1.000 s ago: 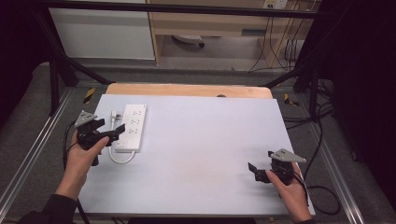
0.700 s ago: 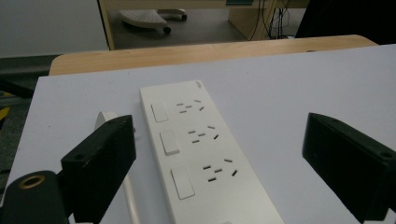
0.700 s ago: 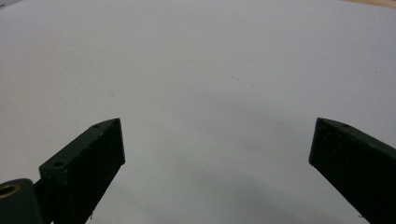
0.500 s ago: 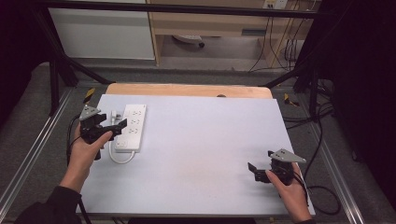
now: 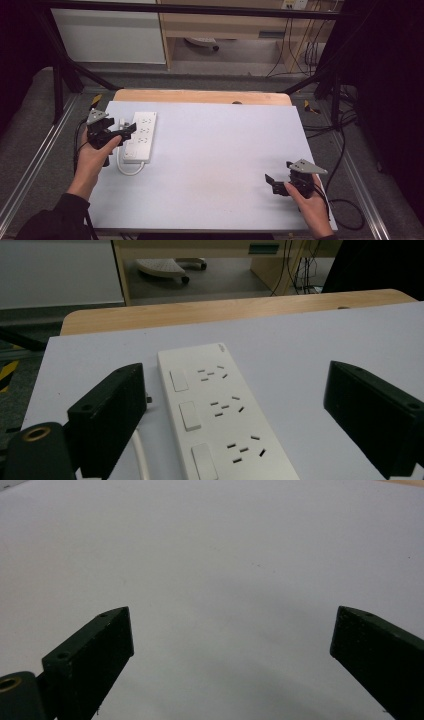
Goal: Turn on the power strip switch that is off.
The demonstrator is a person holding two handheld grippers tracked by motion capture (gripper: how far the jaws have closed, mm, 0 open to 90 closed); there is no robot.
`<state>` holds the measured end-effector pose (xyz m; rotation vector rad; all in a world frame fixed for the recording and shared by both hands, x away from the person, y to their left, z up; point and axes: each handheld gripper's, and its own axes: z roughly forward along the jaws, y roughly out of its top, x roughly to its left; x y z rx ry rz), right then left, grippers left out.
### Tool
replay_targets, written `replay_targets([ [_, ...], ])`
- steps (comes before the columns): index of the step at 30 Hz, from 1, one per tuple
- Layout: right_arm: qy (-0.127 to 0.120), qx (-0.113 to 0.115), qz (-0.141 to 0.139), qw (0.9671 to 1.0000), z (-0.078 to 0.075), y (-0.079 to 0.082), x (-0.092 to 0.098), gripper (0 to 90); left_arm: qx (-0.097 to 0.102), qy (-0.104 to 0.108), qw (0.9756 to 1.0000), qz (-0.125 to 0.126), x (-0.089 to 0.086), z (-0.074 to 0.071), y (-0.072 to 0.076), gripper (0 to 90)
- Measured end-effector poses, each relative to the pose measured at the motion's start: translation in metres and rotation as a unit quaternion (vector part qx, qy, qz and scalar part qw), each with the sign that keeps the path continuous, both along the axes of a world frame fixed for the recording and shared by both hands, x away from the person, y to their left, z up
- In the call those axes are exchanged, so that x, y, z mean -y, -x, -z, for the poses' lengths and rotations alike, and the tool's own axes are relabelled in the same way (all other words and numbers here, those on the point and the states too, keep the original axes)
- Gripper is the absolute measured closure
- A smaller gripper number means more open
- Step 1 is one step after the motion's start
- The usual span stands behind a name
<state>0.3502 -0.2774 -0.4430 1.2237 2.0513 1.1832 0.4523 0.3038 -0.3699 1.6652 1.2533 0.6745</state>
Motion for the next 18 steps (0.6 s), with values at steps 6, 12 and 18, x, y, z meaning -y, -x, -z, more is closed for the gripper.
replay_targets([
  [6, 0.0, 0.0, 0.0, 1.0, 0.0, 0.0, 0.0, 4.1, 0.001, -0.002, 1.0, -0.005, 0.0, -0.001, -0.004, 10.6],
  [12, -0.002, 0.002, 0.001, 1.0, 0.0, 0.0, 0.0, 4.0, 0.001, -0.007, 0.9999, -0.008, 0.0, -0.001, -0.008, 10.8],
  [18, -0.003, 0.003, 0.001, 1.0, -0.001, 0.0, 0.0, 4.0, 0.004, -0.009, 0.9999, -0.011, 0.0, -0.003, -0.012, 10.8],
])
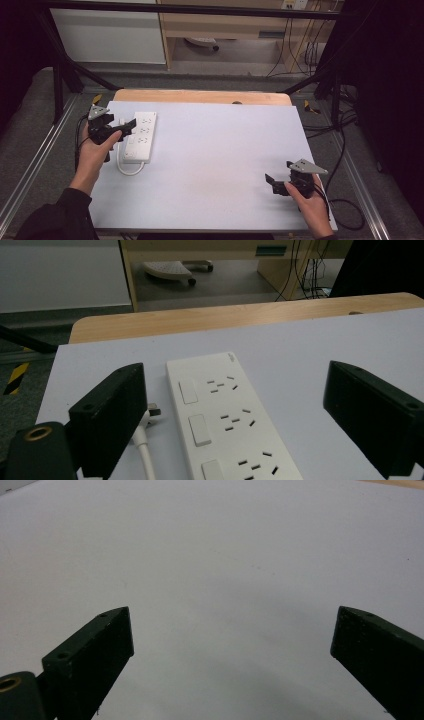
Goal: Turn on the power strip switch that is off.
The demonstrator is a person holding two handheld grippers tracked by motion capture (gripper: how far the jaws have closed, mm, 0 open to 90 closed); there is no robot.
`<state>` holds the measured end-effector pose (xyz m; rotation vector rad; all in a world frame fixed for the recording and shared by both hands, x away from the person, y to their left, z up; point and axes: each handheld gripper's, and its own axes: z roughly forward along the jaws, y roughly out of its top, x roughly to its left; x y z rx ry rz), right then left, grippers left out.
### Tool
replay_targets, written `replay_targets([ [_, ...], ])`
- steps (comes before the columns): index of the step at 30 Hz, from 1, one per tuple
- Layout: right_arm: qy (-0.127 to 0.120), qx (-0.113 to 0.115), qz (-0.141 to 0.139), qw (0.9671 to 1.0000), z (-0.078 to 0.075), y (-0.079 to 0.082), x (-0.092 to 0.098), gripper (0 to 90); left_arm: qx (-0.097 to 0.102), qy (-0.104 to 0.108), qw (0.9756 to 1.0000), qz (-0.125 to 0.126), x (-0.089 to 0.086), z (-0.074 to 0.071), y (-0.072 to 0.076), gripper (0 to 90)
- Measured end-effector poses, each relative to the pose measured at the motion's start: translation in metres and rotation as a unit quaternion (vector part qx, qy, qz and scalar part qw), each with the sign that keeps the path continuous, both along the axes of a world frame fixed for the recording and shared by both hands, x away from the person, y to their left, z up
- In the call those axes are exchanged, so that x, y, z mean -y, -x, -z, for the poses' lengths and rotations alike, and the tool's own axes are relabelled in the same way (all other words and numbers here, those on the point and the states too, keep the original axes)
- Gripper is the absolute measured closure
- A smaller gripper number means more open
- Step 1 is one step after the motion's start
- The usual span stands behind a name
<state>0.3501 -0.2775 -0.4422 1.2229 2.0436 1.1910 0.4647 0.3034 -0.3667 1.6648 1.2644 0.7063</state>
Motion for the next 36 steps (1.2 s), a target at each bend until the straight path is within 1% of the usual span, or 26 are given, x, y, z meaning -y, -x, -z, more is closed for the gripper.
replay_targets([
  [8, -0.002, 0.0, -0.001, 1.0, 0.0, 0.0, 0.0, 4.1, -0.002, 0.0, 1.0, -0.01, 0.0, 0.004, -0.006, 11.1],
  [19, -0.004, 0.002, -0.001, 1.0, -0.001, 0.001, -0.001, 4.0, -0.001, -0.01, 0.9999, -0.007, 0.005, 0.005, -0.014, 11.4],
  [25, -0.005, 0.002, 0.0, 1.0, -0.001, 0.002, 0.0, 4.0, 0.0, -0.011, 0.9999, -0.009, 0.007, 0.008, -0.019, 12.4],
  [29, -0.007, 0.002, 0.002, 1.0, -0.001, 0.005, 0.0, 3.9, -0.004, -0.015, 0.9999, -0.007, 0.009, 0.01, -0.023, 12.9],
  [36, -0.006, 0.003, 0.006, 1.0, -0.001, 0.007, 0.001, 3.8, -0.004, -0.017, 0.9999, -0.003, 0.013, 0.012, -0.026, 13.5],
])
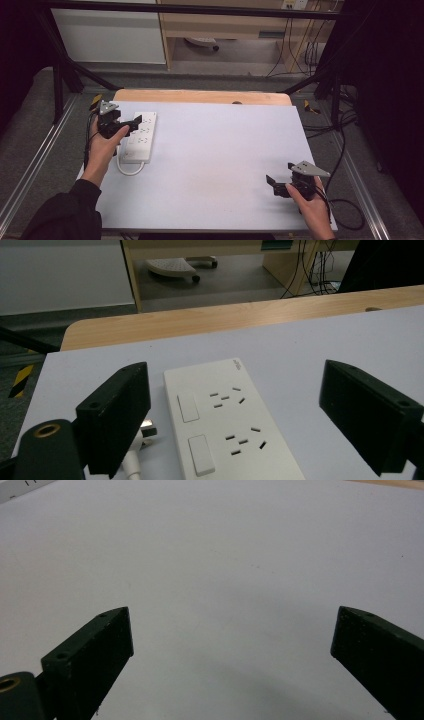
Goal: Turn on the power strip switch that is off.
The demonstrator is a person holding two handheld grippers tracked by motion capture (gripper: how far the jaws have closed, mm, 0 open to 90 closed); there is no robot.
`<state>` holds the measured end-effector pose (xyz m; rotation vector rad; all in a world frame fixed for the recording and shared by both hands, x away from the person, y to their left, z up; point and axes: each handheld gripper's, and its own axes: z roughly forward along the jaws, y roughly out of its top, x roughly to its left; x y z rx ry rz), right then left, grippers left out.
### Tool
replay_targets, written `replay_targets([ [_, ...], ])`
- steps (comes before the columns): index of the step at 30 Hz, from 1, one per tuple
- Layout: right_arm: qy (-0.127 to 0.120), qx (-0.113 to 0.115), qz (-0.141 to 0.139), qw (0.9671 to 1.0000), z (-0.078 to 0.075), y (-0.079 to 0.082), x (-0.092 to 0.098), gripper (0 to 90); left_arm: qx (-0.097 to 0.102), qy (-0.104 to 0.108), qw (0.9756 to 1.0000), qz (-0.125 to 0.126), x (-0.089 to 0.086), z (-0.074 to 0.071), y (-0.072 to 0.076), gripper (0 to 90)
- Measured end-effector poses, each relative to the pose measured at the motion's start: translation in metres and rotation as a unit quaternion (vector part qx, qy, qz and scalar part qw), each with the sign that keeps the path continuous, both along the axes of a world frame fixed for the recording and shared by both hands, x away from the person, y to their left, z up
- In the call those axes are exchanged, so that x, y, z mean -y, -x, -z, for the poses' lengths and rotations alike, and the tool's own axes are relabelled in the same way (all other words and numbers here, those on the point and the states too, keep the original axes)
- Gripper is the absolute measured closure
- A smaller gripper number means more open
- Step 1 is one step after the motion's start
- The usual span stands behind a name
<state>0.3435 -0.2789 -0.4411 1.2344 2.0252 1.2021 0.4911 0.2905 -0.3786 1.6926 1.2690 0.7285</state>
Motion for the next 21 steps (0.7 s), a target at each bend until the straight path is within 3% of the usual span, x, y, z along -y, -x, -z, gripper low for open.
replay_targets([
  [7, -0.002, 0.001, -0.002, 1.0, -0.0007, 0.0008, -0.0009, 3.8, -0.005, -0.004, 1.0, -0.001, 0.0017, 0.0018, -0.0014, 14.3],
  [21, 0.001, -0.001, -0.004, 1.0, -0.0003, 0.0002, -0.0011, 3.8, -0.007, -0.015, 0.9998, -0.011, 0.0026, 0.0048, -0.0048, 38.9],
])
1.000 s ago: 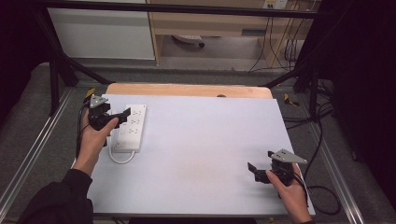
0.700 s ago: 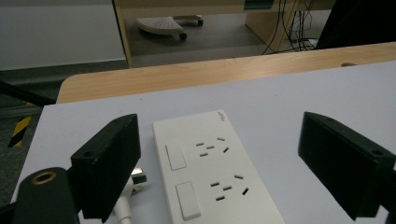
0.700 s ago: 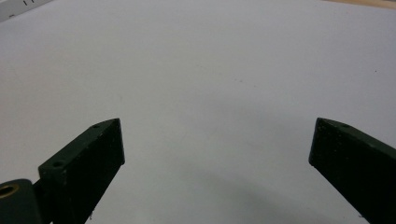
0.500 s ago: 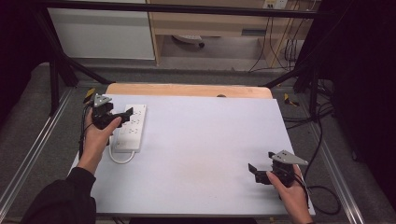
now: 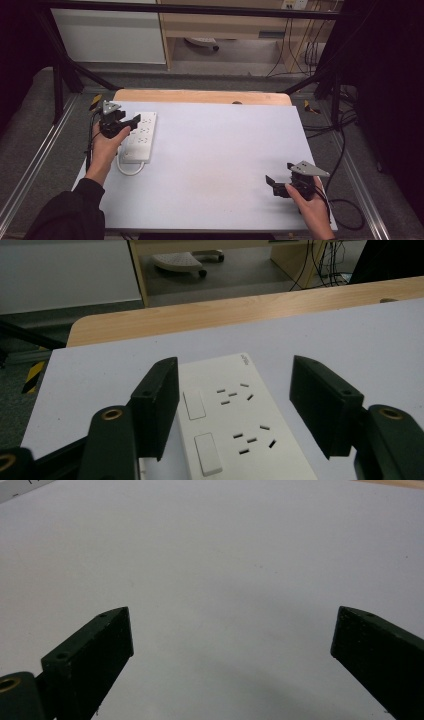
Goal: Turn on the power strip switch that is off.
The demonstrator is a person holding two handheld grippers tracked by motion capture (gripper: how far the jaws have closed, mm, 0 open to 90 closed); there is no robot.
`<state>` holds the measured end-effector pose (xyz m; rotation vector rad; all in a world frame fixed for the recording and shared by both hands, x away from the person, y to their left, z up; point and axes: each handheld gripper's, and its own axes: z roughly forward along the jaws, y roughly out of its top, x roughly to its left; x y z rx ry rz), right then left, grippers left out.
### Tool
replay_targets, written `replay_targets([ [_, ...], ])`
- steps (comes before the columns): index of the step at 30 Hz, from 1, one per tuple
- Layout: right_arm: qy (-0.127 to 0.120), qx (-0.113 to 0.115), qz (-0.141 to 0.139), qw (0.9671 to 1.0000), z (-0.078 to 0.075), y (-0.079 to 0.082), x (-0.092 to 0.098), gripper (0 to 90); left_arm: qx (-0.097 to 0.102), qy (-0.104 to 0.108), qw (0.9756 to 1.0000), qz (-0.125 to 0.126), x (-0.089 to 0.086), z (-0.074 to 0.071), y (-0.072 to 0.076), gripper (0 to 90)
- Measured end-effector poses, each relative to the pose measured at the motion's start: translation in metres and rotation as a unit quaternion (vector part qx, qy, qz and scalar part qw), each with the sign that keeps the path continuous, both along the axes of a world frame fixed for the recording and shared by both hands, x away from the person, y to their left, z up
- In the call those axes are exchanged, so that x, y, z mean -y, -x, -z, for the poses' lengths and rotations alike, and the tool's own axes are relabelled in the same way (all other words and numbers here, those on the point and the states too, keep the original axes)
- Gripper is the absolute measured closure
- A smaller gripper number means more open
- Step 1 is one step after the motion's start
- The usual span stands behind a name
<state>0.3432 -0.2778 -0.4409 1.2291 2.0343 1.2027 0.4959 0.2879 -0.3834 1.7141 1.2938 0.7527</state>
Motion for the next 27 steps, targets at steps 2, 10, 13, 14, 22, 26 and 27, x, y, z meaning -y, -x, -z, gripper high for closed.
replay_targets([
  [2, 0.0, 0.0, 0.0, 1.0, 0.0, 0.0, 0.0, 3.8, -0.001, -0.003, 1.0, -0.001, -0.0001, 0.0005, -0.0004, 40.9],
  [10, -0.001, -0.001, 0.0, 1.0, 0.0001, -0.0003, 0.0004, 3.8, -0.009, -0.007, 0.9999, -0.003, -0.0022, 0.0027, -0.0019, 53.0],
  [13, -0.001, -0.001, -0.001, 1.0, 0.0001, -0.0003, 0.0006, 3.7, -0.015, -0.007, 0.9998, -0.006, -0.0034, 0.0043, -0.0029, 55.9],
  [14, -0.001, -0.001, -0.001, 1.0, 0.0001, -0.0002, 0.0006, 3.7, -0.016, -0.008, 0.9998, -0.007, -0.0038, 0.0046, -0.0031, 57.0],
  [22, -0.003, -0.003, 0.001, 1.0, 0.0, -0.0003, 0.0004, 3.7, -0.012, 0.004, 0.9999, -0.011, -0.0059, 0.0057, -0.0053, 65.8],
  [26, -0.001, -0.002, 0.0, 1.0, 0.0, -0.0004, 0.0006, 3.7, -0.014, 0.004, 0.9999, -0.009, -0.0062, 0.007, -0.0063, 68.6],
  [27, -0.001, -0.002, 0.0, 1.0, 0.0, -0.0004, 0.0006, 3.7, -0.014, 0.004, 0.9999, -0.009, -0.0063, 0.0075, -0.0065, 69.5],
])
